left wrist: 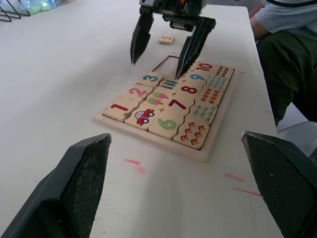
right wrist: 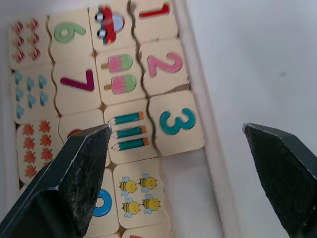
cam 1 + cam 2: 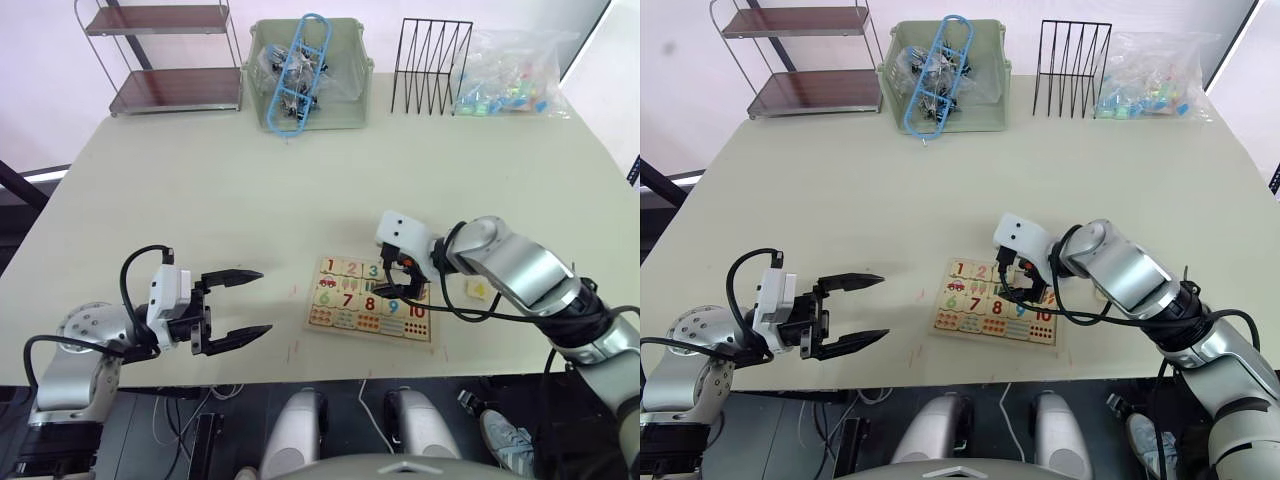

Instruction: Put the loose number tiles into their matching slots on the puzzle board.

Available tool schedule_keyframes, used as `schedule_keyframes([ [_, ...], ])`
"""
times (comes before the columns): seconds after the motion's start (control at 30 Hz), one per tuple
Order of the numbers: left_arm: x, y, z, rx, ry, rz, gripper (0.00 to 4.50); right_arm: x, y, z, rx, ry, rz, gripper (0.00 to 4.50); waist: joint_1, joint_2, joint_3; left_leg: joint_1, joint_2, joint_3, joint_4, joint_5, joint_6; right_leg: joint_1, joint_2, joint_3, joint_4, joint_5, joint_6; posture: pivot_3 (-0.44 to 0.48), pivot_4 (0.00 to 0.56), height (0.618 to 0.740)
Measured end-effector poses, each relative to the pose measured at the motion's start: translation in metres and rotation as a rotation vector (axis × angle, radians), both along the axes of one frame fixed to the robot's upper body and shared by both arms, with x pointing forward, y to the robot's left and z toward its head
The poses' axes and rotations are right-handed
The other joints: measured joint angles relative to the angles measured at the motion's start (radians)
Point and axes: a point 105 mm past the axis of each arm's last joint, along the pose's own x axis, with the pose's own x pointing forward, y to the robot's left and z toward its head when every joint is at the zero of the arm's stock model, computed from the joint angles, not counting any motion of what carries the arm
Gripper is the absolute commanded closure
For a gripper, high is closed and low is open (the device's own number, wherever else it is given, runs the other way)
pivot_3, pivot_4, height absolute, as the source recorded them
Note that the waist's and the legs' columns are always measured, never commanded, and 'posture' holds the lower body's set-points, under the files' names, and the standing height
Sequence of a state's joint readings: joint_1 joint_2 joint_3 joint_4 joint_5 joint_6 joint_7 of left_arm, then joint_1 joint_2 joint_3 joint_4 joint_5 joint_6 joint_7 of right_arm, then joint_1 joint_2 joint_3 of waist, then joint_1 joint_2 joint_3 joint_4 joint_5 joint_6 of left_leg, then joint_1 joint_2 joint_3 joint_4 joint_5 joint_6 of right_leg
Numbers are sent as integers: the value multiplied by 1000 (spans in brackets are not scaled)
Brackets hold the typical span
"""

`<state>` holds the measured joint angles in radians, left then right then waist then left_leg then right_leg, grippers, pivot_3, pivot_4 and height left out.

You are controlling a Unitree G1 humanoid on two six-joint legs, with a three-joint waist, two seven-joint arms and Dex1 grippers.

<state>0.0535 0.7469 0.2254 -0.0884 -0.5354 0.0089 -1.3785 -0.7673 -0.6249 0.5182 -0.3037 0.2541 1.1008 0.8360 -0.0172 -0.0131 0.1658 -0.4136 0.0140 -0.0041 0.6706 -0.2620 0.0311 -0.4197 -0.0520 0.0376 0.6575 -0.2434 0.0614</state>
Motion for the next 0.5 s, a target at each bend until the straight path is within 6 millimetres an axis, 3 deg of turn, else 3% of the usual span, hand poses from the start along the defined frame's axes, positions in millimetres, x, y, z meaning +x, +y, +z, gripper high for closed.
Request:
schedule_keyframes([
  [0.13, 0, 0, 0, 0, 1, 0, 0, 1, 1, 8, 99, -38, 13, 44, 0, 0, 0, 0, 0, 0, 0, 0, 0, 0, 0, 0, 0, 0, 0, 0, 150, 740],
  [0.3, 0, 0, 0, -1, 0, -1, 0, -1, 3, 15, 242, -125, 77, 2282, 1, 0, 0, 0, -1, 0, 0, 0, 0, 1, 0, 0, 0, 0, 0, 0, 150, 740],
  [0.43, 2, -1, 3, -18, 2, 2, 0, -1, 6, 23, 350, -184, 103, 4379, 0, 0, 0, 1, -1, 0, 1, 0, 0, 1, 0, 0, 1, 0, 0, 0, 150, 740],
  [0.5, 2, -2, 4, -21, 4, 0, 0, 0, 5, 22, 390, -199, 94, 4475, 0, 0, 0, 1, -1, -1, 1, 0, 0, 2, 0, 0, 1, 0, 0, 0, 150, 740],
])
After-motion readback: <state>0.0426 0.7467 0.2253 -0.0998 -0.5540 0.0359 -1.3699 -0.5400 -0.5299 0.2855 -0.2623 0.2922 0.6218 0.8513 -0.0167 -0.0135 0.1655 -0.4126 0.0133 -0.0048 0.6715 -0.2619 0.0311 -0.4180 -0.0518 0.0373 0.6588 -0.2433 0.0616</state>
